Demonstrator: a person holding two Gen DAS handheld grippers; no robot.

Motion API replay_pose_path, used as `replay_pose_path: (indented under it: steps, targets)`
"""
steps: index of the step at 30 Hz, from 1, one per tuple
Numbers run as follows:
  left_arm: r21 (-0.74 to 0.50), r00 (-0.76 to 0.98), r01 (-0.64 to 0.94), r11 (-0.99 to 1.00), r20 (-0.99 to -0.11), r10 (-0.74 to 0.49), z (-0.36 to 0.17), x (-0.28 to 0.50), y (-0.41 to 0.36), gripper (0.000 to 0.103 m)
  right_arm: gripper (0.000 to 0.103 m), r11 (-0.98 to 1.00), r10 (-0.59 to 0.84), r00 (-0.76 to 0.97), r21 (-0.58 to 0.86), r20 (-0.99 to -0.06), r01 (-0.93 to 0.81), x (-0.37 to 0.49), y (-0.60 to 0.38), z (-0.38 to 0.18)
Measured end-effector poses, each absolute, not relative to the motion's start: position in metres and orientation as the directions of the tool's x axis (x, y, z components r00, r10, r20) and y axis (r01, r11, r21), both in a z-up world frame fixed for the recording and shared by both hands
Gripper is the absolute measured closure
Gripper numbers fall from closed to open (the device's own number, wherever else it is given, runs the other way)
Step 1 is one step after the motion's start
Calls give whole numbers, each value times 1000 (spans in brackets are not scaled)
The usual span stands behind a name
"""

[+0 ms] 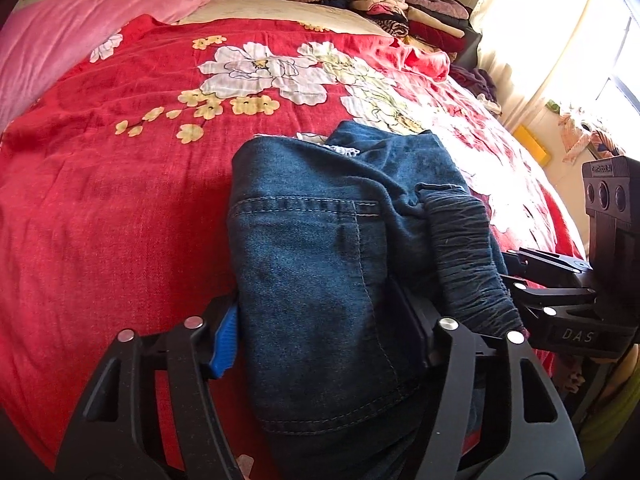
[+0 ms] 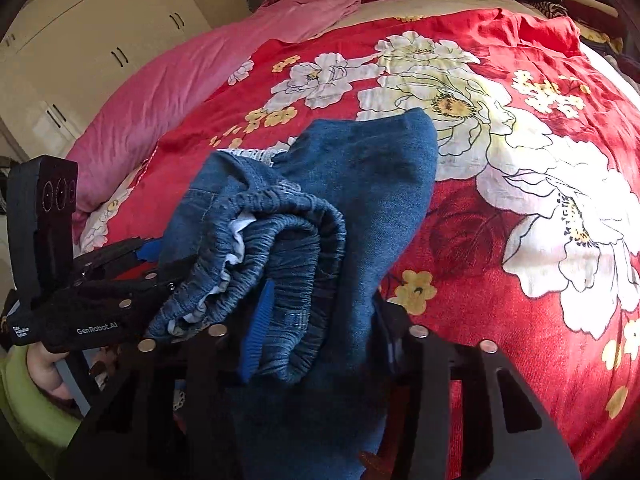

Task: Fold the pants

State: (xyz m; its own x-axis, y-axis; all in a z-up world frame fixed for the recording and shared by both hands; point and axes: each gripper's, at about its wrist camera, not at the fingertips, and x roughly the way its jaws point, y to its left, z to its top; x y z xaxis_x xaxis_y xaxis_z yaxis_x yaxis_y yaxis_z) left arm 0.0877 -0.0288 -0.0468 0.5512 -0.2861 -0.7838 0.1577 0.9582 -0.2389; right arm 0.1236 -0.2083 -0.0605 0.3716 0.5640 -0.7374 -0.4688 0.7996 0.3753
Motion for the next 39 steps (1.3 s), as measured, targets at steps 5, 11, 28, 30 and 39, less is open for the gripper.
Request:
replay_pose_path:
  steps: [5, 11, 28, 30, 39]
  targets:
    - [-226, 568, 163, 960, -775, -278, -37, 85, -31, 67, 80, 797, 567, 408, 349, -716, -494, 116, -206, -49]
    - [-228, 596, 171, 958, -751, -285, -21, 85, -32, 68, 80, 801, 551, 452, 292, -702, -523, 111, -200, -30]
    - [-206, 670, 153, 967, -698, -254, 12, 127, -28, 68, 87, 840, 504, 554, 226, -662, -494, 162, -196, 2]
    - [-205, 674, 148, 968, -695, -250, 13, 133, -26, 68, 88, 843, 497, 557, 218, -665, -492, 169, -194, 2]
    - [-190, 673, 125, 974, -705, -224, 3, 150, -22, 68, 88, 857, 462, 562, 184, -685, -481, 188, -184, -8]
